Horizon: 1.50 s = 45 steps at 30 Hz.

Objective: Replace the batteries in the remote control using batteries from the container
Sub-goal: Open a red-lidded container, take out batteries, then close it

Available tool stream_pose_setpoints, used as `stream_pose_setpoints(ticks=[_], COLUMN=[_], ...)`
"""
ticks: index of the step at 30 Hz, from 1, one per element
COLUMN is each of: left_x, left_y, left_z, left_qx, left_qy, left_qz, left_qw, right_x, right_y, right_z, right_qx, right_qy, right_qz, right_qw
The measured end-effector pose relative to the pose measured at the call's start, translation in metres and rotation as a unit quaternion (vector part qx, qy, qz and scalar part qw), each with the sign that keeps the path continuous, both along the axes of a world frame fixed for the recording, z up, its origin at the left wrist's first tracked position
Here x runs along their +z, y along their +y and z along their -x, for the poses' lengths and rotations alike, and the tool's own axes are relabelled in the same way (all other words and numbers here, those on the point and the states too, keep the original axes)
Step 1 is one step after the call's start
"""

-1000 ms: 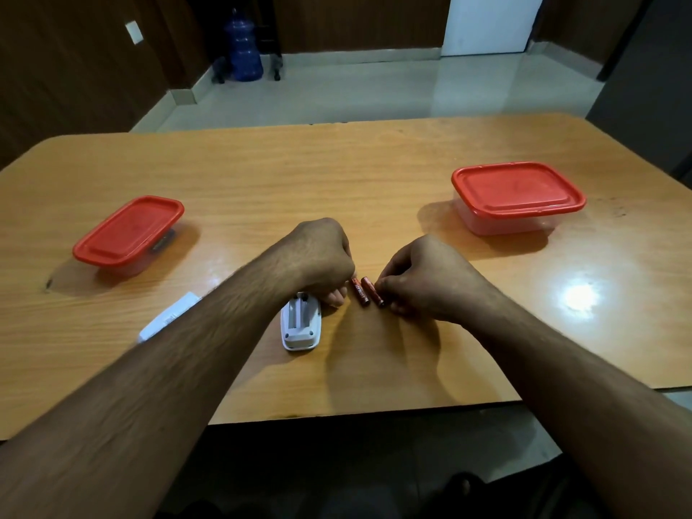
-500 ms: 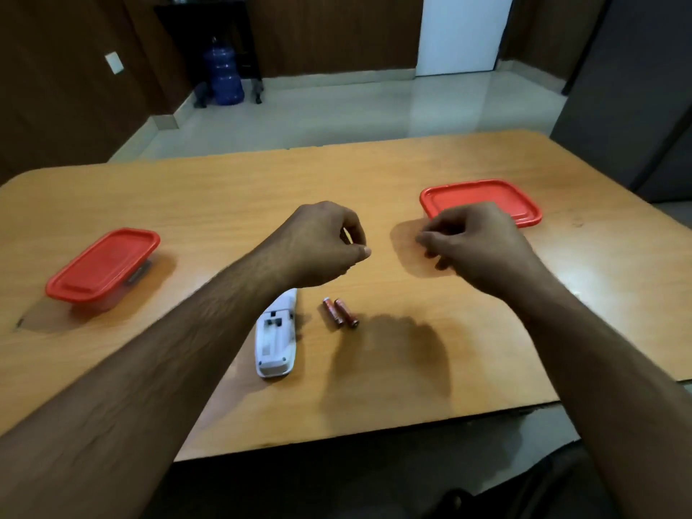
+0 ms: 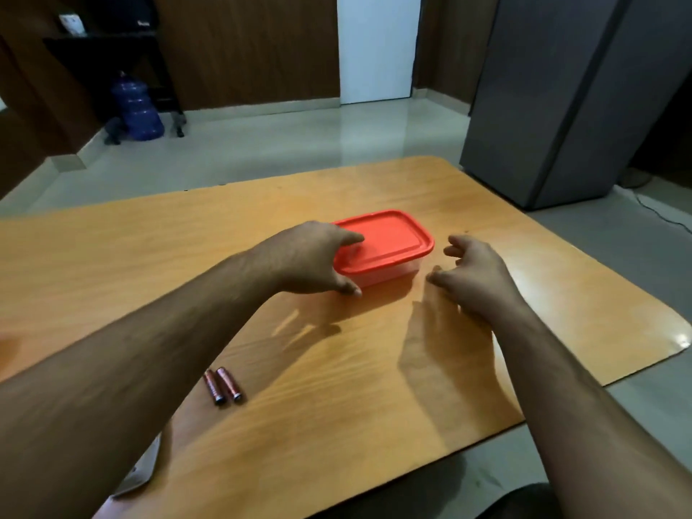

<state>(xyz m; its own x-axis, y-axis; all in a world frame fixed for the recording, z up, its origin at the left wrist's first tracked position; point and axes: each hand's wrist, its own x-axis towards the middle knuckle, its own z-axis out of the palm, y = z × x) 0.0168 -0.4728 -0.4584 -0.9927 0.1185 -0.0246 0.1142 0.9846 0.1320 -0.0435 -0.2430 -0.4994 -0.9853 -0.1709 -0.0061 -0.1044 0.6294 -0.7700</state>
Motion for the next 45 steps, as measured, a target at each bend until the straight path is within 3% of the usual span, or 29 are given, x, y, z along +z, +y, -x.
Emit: stream_pose_setpoints(ticks=[7, 12, 16, 22, 27, 33, 45], left_x=[-0.002, -0.002, -0.009, -0.02, -0.018, -0.008, -0.013], left_y=[0.001, 0.009, 0.003, 0.003, 0.004, 0.015, 0.011], left_z=[0.001, -0.007, -0.02, -0.029, -0.03, -0.035, -0.045], left_qx=[-0.066, -0.151, -0.189, -0.217, -0.227, -0.164, -0.102], left_qy=[0.049, 0.086, 0.134, 0.192, 0.209, 0.217, 0.275], left_qz=[0.107, 0.227, 0.248, 0.279, 0.261, 0.181, 0.079], left_qw=[0.991, 0.958, 0.941, 0.915, 0.915, 0.945, 0.953], right_x=[-0.006, -0.009, -0.006, -0.006, -0.006, -0.011, -0.004], right_y=[-0.017, -0.026, -0.03, -0.032, -0.033, -0.032, -0.035], right_z=[-0.001, -0.007, -0.01, -0.011, -0.01, -0.008, -0.006], right_qx=[0.046, 0.046, 0.059, 0.073, 0.07, 0.075, 0.085], right_qy=[0.024, 0.015, 0.007, 0.023, 0.03, 0.035, 0.04], right_qz=[0.028, 0.031, 0.064, 0.037, 0.024, -0.009, 0.023], right_qw=[0.998, 0.998, 0.996, 0.996, 0.997, 0.996, 0.995])
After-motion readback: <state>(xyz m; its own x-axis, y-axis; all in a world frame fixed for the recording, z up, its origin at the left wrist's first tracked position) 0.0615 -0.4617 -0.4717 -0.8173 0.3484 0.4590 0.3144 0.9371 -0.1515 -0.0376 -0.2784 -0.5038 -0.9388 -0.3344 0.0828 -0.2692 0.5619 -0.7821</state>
